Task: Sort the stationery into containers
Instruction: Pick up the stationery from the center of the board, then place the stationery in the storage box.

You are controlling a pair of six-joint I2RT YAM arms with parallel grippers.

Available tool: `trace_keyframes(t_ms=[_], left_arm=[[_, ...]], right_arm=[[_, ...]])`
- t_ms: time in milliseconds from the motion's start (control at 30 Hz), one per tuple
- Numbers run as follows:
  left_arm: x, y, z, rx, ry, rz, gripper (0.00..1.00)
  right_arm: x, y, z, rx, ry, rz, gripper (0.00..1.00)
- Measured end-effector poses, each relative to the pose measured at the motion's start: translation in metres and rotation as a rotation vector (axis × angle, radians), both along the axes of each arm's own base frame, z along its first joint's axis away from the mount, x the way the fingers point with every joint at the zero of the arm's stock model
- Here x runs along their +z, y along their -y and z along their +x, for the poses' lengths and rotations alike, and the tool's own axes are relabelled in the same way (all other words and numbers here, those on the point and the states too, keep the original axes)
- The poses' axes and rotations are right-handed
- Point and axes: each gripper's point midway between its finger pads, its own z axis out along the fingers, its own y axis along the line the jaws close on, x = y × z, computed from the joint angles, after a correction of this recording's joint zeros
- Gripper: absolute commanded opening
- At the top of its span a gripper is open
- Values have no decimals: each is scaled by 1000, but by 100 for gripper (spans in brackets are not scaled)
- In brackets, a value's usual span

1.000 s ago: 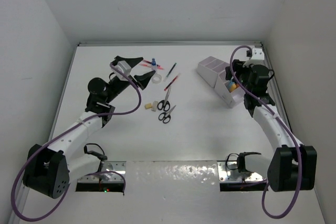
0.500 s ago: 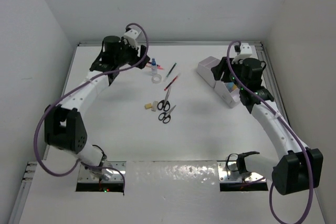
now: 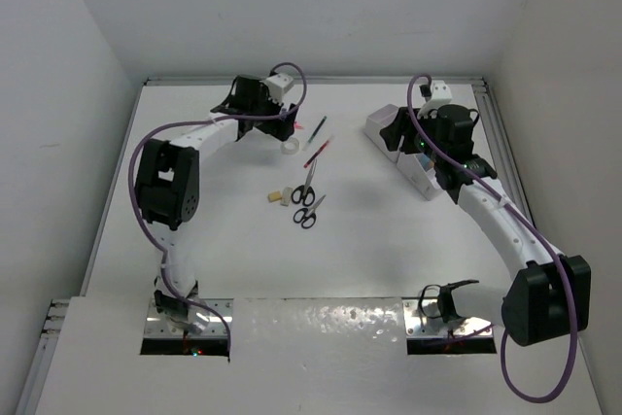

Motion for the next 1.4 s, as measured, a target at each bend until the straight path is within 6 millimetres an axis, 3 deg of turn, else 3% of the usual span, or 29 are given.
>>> trace_keyframes(t_ms=[267, 433, 533, 667, 900, 1033, 1200, 1300, 1400], left_arm=[[-35, 1, 22, 47, 18, 89, 77], [-43, 0, 37, 79, 31, 97, 45], [-45, -1, 39, 86, 34, 101, 19], [-45, -1, 39, 90, 31, 98, 0], [-41, -3, 40, 105, 19, 100, 0], [-14, -2, 52, 118, 48, 96, 0], [56, 15, 73, 80, 159, 53, 0], [109, 47, 76, -16, 254, -13, 0], [158, 101, 60, -159, 337, -96, 0]], right_arm=[[-2, 1, -1, 1, -5, -10, 58], [-3, 3, -1, -4, -7, -22, 58], [-6, 6, -1, -15, -16, -36, 58], [-9, 9, -2, -25, -25, -49, 58], [-10, 11, -2, -40, -28, -56, 58], [-10, 12, -1, -45, -27, -57, 58], [-5, 16, -2, -68, -10, -61, 59], [-2, 22, -7, -98, 4, -63, 59], [2, 34, -12, -159, 18, -70, 58]])
